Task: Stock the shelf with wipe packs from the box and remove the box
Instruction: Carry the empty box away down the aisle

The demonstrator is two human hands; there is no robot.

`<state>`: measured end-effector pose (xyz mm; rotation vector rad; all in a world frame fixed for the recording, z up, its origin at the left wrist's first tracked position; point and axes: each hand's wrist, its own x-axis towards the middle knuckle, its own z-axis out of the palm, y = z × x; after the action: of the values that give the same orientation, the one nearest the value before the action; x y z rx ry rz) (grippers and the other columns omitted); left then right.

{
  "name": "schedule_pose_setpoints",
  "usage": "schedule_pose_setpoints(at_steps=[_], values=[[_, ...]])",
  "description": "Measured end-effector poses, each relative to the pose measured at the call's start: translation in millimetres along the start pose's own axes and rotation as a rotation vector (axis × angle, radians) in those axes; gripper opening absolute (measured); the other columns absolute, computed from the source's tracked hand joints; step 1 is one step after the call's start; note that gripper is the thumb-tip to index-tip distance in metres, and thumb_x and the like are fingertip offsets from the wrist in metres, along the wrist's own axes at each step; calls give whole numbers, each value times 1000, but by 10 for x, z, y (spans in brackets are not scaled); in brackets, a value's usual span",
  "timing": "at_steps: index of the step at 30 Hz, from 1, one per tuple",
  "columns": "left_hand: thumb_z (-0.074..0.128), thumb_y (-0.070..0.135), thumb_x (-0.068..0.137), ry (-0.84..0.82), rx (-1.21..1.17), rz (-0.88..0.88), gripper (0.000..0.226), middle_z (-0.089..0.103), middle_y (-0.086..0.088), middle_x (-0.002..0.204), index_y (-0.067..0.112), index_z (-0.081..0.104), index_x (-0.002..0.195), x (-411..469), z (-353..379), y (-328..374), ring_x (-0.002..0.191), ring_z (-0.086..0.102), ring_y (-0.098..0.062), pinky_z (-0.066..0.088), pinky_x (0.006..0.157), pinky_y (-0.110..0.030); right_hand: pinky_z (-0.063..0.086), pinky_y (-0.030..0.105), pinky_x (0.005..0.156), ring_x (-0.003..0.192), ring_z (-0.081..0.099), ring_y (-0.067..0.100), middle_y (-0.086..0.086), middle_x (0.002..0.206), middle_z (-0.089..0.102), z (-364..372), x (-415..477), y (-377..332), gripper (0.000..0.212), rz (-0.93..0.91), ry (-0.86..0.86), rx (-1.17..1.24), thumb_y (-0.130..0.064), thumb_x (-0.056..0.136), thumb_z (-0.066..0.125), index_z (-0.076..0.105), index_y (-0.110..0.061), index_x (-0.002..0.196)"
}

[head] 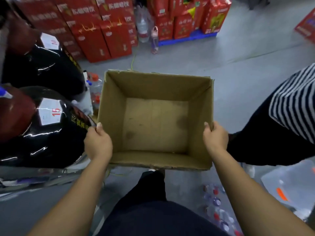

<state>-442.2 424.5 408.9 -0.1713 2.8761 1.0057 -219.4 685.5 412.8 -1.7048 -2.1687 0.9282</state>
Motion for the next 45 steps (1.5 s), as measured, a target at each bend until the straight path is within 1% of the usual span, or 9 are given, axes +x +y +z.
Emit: schedule_pose_setpoints(at_steps=[8,11,16,20,22,24,27,34,45], values=[[37,36,109,-15,-70,15,42,65,-25,107,1,61,107,703,588,1043,102,59,-44,33,75,-40,52,40,80,89,61,31,2,93,66,-1,1211,-596,28,22,61,3,-34,105,44,65,-14,109],[37,35,109,-23,-32,60,43,66,-28,111,0,62,109,959,790,1472,105,59,-45,32,76,-41,52,43,80,88,61,35,8,92,67,-14,1655,-747,32,53,106,14,-35,105,44,63,-10,102],[35,39,109,-40,-43,92,43,67,-23,108,5,62,109,1337,1153,2171,104,61,-44,43,86,-46,52,42,71,77,60,31,11,84,65,-118,2370,-990,35,74,136,62,-36,104,45,61,-6,96],[34,41,109,-44,-97,88,44,67,-21,104,5,61,108,1598,1614,2700,99,61,-42,43,79,-44,54,49,70,73,58,33,12,79,62,-210,3128,-1168,40,58,170,64,-39,104,46,59,-4,90],[36,41,108,-11,-131,107,46,67,-25,101,3,62,104,1719,1909,3009,96,62,-45,47,80,-46,52,45,65,71,57,32,11,76,60,-292,3579,-1244,40,38,156,82,-39,104,45,58,-5,88],[39,36,109,9,-151,125,44,66,-29,99,0,62,103,1805,2196,3383,92,61,-47,43,75,-44,48,39,63,72,57,29,7,77,60,-432,4013,-1308,35,20,144,96,-37,105,45,59,-9,88],[38,34,109,-7,-143,126,43,64,-26,95,-1,61,102,1886,2554,3997,84,56,-42,34,68,-39,49,40,68,75,57,29,7,81,61,-643,4646,-1372,34,9,175,68,-36,104,45,60,-9,90],[37,42,108,-1,-129,95,47,68,-28,102,2,63,106,2317,3352,5054,97,61,-47,47,82,-49,50,38,67,71,56,22,3,79,61,-840,5966,-1700,34,24,190,87,-37,105,44,61,-10,93],[39,38,109,-9,-110,173,42,67,-27,100,2,60,101,3933,4307,6834,93,59,-46,36,70,-42,54,44,68,72,60,31,10,80,64,-463,8030,-2798,37,95,228,147,-39,104,44,59,-7,94]])
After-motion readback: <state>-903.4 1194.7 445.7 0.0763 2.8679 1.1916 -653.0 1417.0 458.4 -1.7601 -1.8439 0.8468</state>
